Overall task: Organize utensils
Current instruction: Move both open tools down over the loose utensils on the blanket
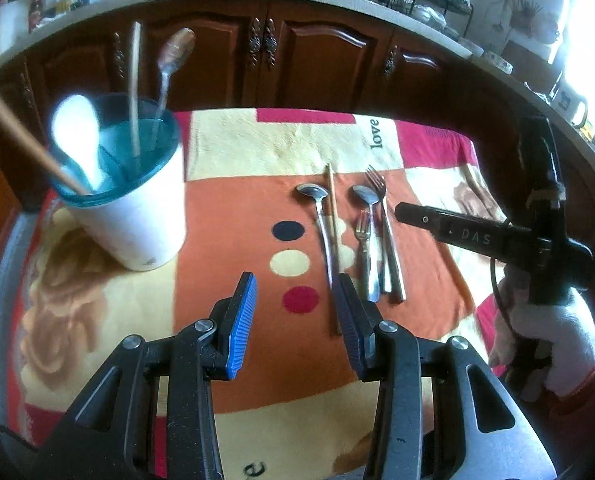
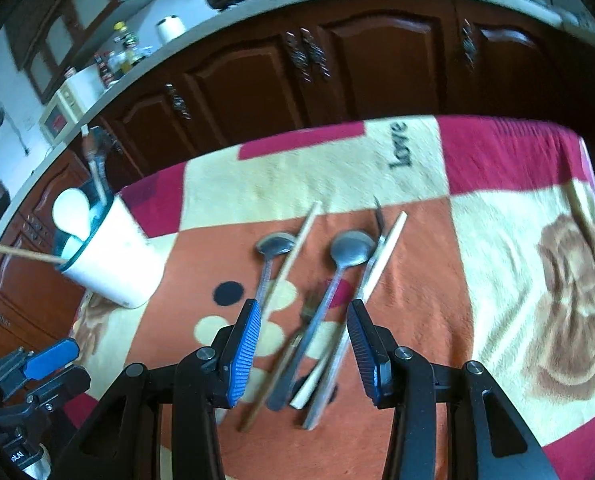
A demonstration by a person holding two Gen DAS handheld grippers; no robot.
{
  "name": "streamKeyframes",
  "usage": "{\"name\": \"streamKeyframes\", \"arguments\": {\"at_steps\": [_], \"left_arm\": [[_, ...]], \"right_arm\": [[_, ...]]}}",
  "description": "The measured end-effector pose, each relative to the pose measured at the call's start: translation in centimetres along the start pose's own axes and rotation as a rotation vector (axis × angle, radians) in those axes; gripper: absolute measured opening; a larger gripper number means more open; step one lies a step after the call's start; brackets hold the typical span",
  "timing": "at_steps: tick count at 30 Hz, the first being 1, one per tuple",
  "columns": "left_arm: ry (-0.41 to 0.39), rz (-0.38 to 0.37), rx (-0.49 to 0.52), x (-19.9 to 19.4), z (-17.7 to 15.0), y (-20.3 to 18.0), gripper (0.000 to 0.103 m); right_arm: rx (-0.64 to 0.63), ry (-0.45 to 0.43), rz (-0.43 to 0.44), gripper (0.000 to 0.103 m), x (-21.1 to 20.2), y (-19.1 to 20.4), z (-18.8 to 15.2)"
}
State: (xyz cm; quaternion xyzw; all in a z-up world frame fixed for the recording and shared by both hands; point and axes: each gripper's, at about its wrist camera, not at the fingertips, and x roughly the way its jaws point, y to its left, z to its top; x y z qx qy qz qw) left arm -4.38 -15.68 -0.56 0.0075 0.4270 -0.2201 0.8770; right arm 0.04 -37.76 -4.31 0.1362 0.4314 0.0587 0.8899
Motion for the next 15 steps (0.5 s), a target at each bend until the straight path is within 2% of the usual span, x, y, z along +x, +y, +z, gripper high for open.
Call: {"name": "streamKeyframes", "arguments": {"at_steps": [9,15], "left_arm": [[0.065,-0.065,-0.044,4.7,2.9,-1.0,0.039],[0.084,-0.062,-0.066,8.2,5.2,-1.2,0.039]], "right_arm": [[0.1,0.019,0.042,0.043,1.7,-4.5,1.5],[0.103,0.016,0.047,0.031,2.7,-5.9,3.0]]}}
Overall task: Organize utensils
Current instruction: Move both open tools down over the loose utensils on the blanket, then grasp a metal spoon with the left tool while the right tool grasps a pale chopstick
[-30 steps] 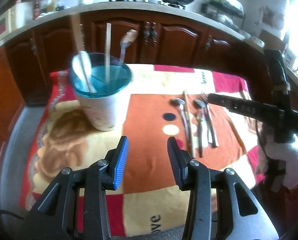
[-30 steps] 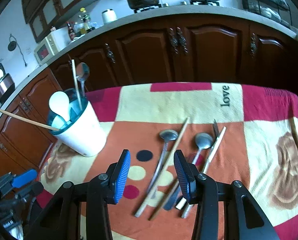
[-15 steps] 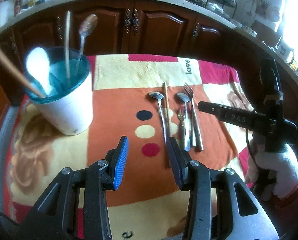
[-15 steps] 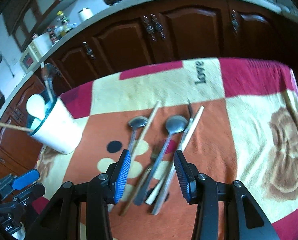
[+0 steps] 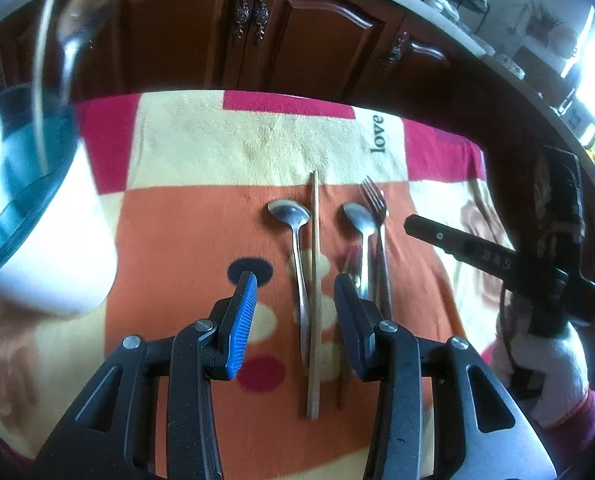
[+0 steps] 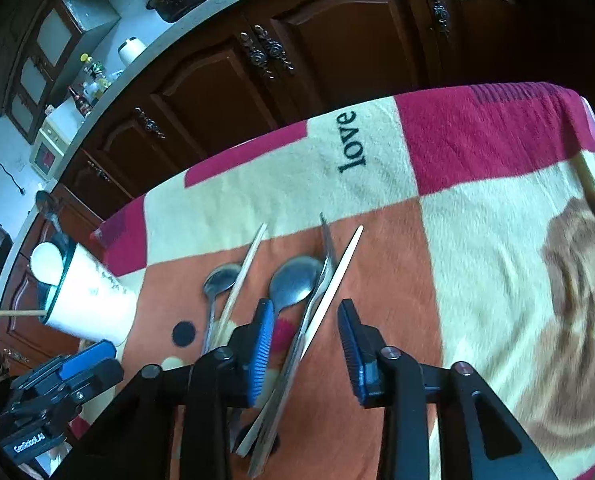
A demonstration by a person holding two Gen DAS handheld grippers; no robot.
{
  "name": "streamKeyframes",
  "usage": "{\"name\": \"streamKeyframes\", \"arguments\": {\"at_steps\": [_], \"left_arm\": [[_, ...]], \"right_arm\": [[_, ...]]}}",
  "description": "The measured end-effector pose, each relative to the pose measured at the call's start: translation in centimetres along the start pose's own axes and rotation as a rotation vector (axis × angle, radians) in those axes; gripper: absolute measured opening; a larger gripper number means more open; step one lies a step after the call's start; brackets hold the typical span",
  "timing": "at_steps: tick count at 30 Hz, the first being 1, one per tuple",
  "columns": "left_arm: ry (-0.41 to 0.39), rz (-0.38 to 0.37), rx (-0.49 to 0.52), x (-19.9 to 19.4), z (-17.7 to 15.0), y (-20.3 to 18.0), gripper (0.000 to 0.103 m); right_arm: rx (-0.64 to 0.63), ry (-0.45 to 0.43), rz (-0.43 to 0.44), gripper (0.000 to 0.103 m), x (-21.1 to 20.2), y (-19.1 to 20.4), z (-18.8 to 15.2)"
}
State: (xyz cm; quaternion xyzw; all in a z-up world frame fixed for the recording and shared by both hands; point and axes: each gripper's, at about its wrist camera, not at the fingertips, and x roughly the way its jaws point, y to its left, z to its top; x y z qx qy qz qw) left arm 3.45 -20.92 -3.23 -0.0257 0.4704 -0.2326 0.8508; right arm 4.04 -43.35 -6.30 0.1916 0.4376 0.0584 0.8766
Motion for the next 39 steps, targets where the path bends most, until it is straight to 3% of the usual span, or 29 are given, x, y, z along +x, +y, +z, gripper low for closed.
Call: {"name": "streamKeyframes", "arguments": {"at_steps": [14,24,34,37,39], "left_arm": [[0.105,-0.02,-0.055,6.8,3.1,0.6,0.039],[0.137,-0.034,-0.069,9.4,3.9,0.6,0.011],[0.12,-0.064,-0.093,8.8,3.8,2.2,0.005],[0.11,-0.069,-0.1,8.1,3.7,2.5,0.004],[0.096,-0.075,-0.102,7.3,3.7,2.5,0.004]], "right_arm": [[0.022,0.045,0.028,0.03,3.1,-2.1,1.1],[-0.019,0.06,-0.015,0.026,4.5,-1.8,2.7],[-0.127,0.098,-0.068,0.023,6.8,0.0,5.3],[-0.156,0.131,-0.056,0.003,7.5,0.3,5.6],[-0.176,0.115,-0.054,0.002,6.9,0.4,5.4]]}}
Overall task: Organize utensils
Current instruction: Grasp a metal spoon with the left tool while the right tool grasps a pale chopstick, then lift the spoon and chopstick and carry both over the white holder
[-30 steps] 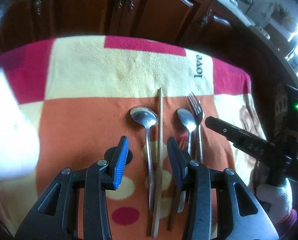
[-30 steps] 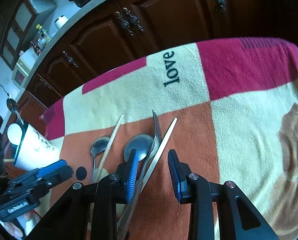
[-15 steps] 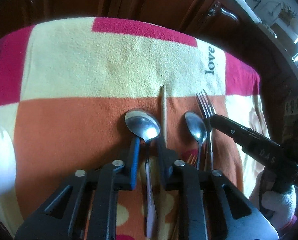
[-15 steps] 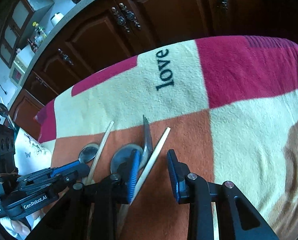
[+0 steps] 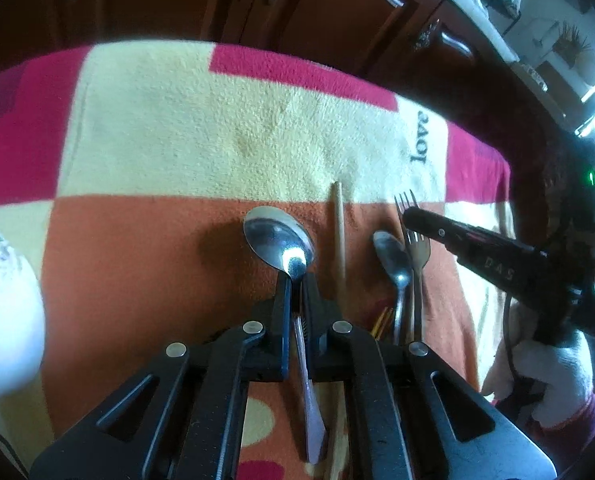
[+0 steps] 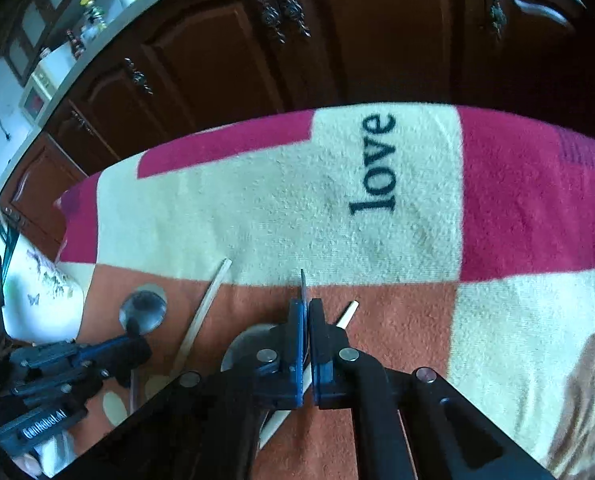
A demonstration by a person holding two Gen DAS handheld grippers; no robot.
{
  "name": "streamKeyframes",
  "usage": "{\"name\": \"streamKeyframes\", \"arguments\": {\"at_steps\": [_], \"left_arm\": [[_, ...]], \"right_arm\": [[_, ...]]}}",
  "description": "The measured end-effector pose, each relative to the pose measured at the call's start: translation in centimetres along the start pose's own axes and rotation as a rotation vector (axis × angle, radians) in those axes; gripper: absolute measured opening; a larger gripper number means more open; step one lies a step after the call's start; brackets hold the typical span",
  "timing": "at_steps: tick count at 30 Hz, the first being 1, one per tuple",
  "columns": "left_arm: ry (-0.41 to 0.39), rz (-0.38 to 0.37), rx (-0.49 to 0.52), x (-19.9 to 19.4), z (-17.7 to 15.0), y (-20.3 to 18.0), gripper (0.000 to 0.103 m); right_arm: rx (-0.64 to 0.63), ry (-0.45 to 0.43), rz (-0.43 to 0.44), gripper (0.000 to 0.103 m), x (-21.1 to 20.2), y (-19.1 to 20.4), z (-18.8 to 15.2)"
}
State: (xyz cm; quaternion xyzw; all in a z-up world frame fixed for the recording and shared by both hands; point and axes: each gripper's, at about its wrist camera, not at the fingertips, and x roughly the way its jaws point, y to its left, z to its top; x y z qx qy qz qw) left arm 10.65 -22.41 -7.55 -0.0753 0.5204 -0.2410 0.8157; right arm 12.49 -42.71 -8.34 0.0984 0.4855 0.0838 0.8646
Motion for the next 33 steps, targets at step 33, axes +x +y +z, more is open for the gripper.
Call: {"name": "streamKeyframes", "arguments": {"at_steps": [33], "left_arm": [[-0.277,-0.069,0.127,-18.7,-4.9,-4.7,0.0]], "right_arm": [[-0.122,-0.425,0.018,0.002,-21.6,6.8,-3.9]]}}
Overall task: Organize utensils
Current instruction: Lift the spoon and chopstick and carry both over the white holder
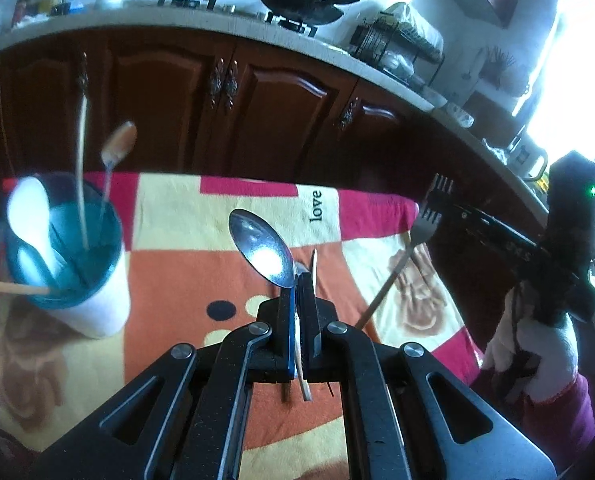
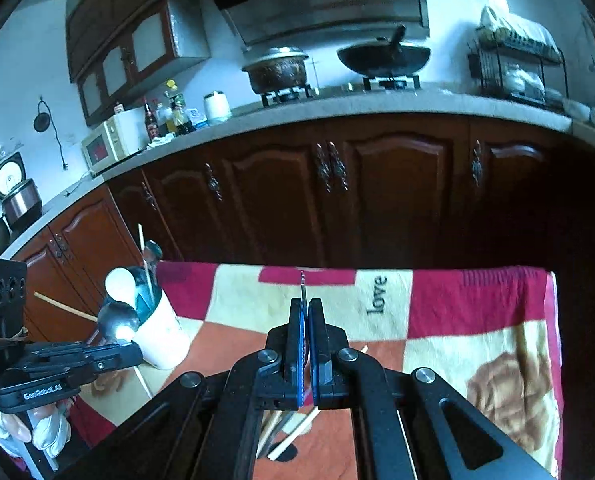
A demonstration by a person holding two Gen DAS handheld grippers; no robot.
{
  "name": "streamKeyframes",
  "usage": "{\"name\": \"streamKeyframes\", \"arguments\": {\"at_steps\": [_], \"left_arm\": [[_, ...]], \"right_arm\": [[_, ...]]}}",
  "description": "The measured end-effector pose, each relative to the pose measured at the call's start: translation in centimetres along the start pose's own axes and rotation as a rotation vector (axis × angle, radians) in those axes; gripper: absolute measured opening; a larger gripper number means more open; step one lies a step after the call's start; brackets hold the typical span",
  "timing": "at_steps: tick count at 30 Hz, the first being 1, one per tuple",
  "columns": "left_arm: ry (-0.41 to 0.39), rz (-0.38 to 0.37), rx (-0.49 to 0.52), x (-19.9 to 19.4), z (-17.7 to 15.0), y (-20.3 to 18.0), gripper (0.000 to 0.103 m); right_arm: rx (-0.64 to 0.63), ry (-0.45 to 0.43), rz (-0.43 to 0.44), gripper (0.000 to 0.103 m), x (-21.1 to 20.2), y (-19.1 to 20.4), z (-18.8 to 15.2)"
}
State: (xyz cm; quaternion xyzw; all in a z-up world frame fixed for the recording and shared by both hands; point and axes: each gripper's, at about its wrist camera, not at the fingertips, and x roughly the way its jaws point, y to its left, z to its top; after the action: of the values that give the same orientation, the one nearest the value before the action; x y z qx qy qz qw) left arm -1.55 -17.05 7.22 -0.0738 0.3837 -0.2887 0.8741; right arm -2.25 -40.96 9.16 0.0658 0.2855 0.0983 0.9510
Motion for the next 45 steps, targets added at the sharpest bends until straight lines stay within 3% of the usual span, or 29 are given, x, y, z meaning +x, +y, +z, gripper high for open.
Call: {"name": "streamKeyframes", "arguments": {"at_steps": [12,17,23,29,34,40,45], "left_arm": [[-0.12,0.004,0.039,-8.6,4.2,0.1,0.0],[-0.199,0.039,0.039,-13.2,7.7,2.2,0.0],[-0.255,0.143,0.028,-15.7,10.2,6.9,0.0],[-0.252,0.223,-0.027,-14.3,10.5,12.2,0.0],[-0.217,0.282,-0.037,-11.0,8.7,14.8,0.0],[-0.229,0.368,0.003,-8.3,6.9,16.1,0.0],[-0.211,0.383,0.027,-6.6,6.0,16.5,0.0]], "right_arm": [[-0.072,-0.061,0.061,0.002,0.5,5.9,4.9],[-0.108,-0.085,0.106,0.002,1.8,9.4,7.2],[-0.129,-0.105,0.158,0.002,3.7,13.2,9.2],[-0.158,-0.107,0.167,0.002,6.2,16.1,9.9],[-0.167,-0.103,0.159,0.002,8.2,17.6,9.4],[-0.203,-0.074,0.143,0.001,10.8,18.8,7.9],[-0.207,-0.045,0.145,0.002,12.3,18.9,7.0]]}}
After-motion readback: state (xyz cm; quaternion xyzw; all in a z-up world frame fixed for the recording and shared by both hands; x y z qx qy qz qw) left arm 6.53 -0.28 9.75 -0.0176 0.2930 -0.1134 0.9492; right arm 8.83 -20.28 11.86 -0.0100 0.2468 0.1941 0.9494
